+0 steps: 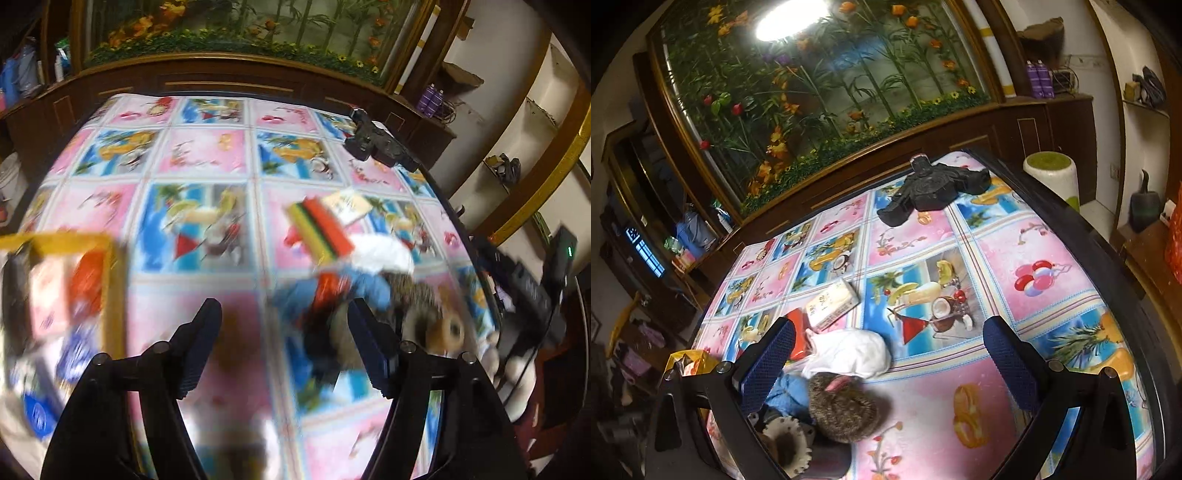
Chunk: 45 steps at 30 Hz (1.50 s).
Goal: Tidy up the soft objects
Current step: 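Grasp the second striped rainbow sponge pack with the left tool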
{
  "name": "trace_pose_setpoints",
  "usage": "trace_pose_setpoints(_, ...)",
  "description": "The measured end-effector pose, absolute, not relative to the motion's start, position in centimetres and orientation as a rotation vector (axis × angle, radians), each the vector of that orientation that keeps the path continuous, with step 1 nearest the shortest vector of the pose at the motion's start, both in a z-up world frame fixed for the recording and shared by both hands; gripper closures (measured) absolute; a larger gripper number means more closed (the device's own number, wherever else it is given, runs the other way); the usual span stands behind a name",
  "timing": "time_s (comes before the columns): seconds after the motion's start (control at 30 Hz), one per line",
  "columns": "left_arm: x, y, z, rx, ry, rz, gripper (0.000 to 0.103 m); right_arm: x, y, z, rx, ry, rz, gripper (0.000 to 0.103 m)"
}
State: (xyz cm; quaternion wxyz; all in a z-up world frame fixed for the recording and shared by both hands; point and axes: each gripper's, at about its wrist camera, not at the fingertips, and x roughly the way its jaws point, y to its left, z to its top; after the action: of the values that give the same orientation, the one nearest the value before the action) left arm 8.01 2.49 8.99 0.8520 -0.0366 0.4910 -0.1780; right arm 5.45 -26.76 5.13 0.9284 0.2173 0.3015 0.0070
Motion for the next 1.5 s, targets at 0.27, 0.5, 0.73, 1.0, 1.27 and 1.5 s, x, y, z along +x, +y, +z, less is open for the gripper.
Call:
trace_pose_setpoints(0.27, 17.2, -3.2, 4.6, -0.059, 1.162, -0.377, 0.033, 5.4, -28.2, 4.4, 0.489, 0.614, -0.023, 0.001)
trace_pose_setpoints(0.5, 19.1, -6.7, 2.6, 0.09, 1.209, -0.392, 0.033, 4.7, -29.2, 4.9, 0.499, 0.575, -0.057, 0.001)
trace_pose_setpoints(0.73, 19.0, -6.6, 1.6, 0.117, 1.238, -0.423, 0.059, 4.6, -30.5, 4.2, 0.559, 0.591, -0.075, 0.001)
trace_pose_setpoints(1.0, 16.8, -2.5, 5.6, -0.036, 1.139, -0.478, 0.062, 2.6, -35.0, 5.8, 0.599, 0.516, -0.159, 0.001)
trace_pose_setpoints(1.27, 10.5, 4.4, 10.0, -0.183, 1.016, -0.546, 0.062, 3.4, -36.2, 3.5, 0.679, 0.608, -0.126, 0.001)
trace_pose_setpoints(1.5, 5.1, 10.7, 12.0, -0.304, 0.926, -0.559, 0.062, 7.6, -30.0, 3.2, 0.522, 0.774, 0.025, 0.001)
